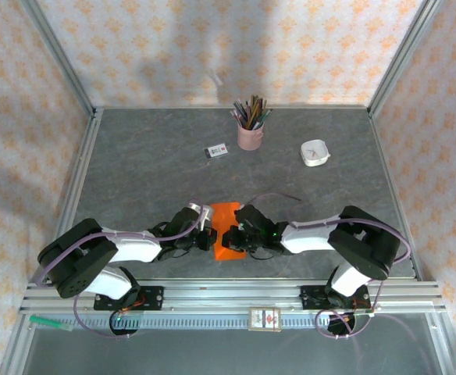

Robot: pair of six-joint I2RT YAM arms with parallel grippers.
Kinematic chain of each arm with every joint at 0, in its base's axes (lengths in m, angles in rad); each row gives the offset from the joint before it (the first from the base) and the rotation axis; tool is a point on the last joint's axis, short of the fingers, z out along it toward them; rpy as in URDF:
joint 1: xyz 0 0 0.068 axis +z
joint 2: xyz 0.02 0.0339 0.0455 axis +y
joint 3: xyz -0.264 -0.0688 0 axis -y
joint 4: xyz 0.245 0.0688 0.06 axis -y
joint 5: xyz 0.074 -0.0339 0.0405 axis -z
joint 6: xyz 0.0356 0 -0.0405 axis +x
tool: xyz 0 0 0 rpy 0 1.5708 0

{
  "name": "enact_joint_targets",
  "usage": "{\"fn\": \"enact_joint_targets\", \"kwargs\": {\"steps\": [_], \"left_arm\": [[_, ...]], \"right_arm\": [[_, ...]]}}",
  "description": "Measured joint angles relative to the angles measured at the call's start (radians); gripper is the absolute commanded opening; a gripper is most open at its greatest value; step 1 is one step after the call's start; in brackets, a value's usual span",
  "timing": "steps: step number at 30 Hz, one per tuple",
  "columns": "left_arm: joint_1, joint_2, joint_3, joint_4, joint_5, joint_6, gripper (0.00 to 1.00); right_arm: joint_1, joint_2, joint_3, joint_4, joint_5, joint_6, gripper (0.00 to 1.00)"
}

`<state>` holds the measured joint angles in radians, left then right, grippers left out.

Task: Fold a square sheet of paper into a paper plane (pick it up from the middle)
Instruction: Fold the triangle at the bottom-center of the table.

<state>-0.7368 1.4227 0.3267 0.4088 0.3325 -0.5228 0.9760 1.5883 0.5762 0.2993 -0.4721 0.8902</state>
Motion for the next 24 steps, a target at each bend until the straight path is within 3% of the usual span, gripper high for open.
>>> {"fn": "enact_joint_targets", "kwargs": {"steps": [24], "left_arm": [[0.000,0.000,0.000,0.001,0.000,0.000,0.00]], "right_arm": [[0.027,0.041,0.008,0.001,-0.023,-0.010,0.00]]}}
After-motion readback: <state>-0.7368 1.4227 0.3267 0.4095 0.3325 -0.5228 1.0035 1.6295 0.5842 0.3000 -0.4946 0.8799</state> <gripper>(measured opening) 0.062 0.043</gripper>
